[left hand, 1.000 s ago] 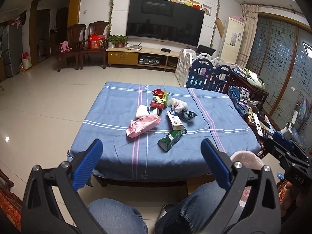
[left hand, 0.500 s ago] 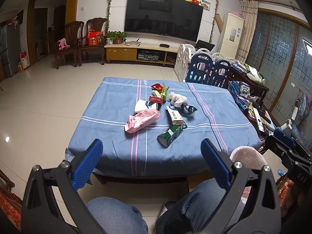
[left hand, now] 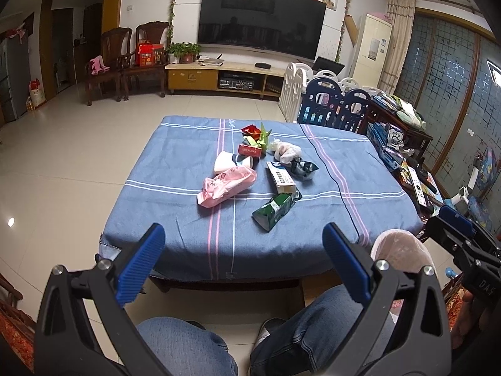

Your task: Collect trash

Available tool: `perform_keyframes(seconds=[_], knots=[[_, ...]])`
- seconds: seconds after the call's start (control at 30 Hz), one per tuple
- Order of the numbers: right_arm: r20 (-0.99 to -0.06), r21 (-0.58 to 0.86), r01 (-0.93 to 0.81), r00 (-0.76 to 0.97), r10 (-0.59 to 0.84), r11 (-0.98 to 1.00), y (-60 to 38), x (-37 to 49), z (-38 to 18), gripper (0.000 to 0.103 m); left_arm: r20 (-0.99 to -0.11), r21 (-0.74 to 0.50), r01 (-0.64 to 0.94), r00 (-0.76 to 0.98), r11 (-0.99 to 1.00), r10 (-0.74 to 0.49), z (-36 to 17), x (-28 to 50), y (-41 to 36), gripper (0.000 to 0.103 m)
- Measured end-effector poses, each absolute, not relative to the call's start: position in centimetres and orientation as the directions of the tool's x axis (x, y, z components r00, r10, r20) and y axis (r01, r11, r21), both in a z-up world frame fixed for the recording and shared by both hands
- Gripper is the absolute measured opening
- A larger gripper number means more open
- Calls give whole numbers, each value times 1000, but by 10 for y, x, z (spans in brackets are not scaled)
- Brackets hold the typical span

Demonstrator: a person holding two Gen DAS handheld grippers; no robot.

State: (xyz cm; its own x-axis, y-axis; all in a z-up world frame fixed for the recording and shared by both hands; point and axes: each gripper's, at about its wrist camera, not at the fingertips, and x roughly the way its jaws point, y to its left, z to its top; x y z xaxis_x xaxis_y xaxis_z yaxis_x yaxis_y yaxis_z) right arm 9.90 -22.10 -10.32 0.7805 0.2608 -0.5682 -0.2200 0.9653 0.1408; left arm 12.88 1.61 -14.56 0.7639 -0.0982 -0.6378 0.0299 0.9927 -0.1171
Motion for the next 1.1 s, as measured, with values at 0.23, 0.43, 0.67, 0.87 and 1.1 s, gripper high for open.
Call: perform_keyframes(seconds=[0.23,0.43,0.67,0.87,1.1], knots=[[-586,138,-229,765,266,964,-211,117,-113,70,-658,-124,34,745,992,-108,-159,145,15,100],[-601,142,-216,756,258,966,-207,142,-123,70,-702,-108,176,684,978,-201,-198,183,-13,100],[-643,142,-173,733,223,975,-215,178,-149,70,-766,-110,278,588,954,-260,-260,262,-51,94],[-688,133,-150,698,200,980,-211,225,-179,70,-842,-141,321,459,937,-284,-315,326,-69,48],[-706,125,-148,682,192,981,-202,272,-198,70,-821,-259,389,394,884,-414,-311,323,-58,9]])
